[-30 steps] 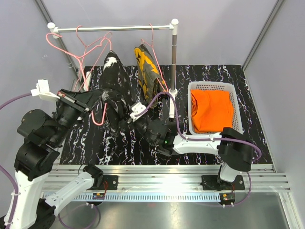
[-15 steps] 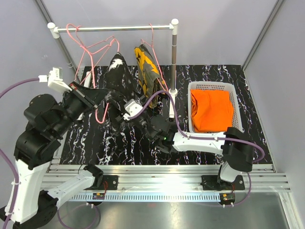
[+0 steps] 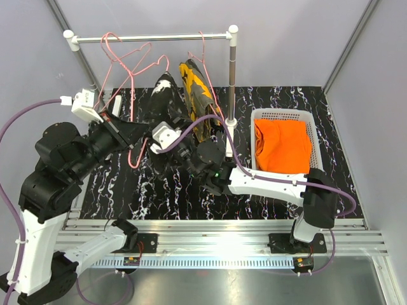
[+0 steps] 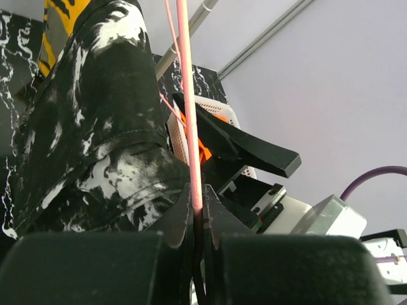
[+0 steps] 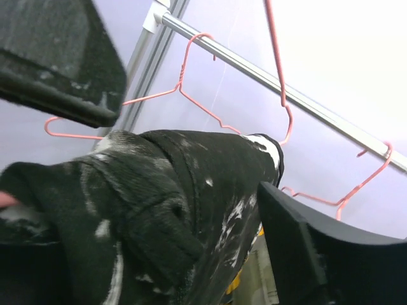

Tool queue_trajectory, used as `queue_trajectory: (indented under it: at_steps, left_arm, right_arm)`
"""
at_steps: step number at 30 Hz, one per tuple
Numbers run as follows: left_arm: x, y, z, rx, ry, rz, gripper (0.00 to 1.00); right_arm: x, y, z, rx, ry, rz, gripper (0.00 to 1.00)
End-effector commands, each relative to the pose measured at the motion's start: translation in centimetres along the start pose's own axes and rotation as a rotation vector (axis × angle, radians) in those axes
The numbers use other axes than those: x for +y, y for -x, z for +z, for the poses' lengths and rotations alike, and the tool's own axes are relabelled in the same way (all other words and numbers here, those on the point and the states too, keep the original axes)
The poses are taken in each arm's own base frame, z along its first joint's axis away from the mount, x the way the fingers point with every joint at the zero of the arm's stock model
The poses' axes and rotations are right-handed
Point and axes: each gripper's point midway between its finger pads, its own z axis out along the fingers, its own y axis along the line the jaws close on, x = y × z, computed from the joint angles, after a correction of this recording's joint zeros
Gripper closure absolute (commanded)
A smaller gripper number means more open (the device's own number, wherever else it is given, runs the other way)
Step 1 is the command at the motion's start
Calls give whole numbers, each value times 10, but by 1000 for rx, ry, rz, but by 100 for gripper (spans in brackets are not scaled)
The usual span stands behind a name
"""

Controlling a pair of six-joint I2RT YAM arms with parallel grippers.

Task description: Remove the trousers from the hanger

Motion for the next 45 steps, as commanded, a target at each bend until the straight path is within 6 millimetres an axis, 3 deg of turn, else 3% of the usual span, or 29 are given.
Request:
queue_trajectory:
  at_steps: [1,5,9,10,11,15,20,30,37,45]
  left_arm:
    - [-52,39,-26,-135,-219,89,100]
    - [-50,34,-24,-96,-210,133,100]
    - [-42,32,-23,-92,-177,155,100]
    - [-35,33,-22,-101,-145,160,100]
    - [-31,31,-22,-103,-127,161,100]
    - [0,28,-19,-142,-9,157,100]
    - [40,3,-10,-131,100,137,100]
    - [84,-49,10,-46,168,97,100]
    - [113,-66,13,-25,270,91,100]
    - [145,-92,16,19,353,99,100]
  right_arm:
    - [-11,26,11,-54,-7,-88,29]
    - [-7,29,11,-65,30,-141,41]
    - [-9,35,10,-65,46,-155,71]
    - [-10,36,10,-69,48,-158,76]
    - [-12,38,11,-73,44,-157,89]
    - [-27,42,14,-70,-36,-174,100]
    - [-66,57,18,-72,-220,-115,100]
    - [-126,83,18,-79,-371,31,100]
    - [-165,101,8,-74,-414,54,100]
    - [-236,152,-11,-97,-481,75,100]
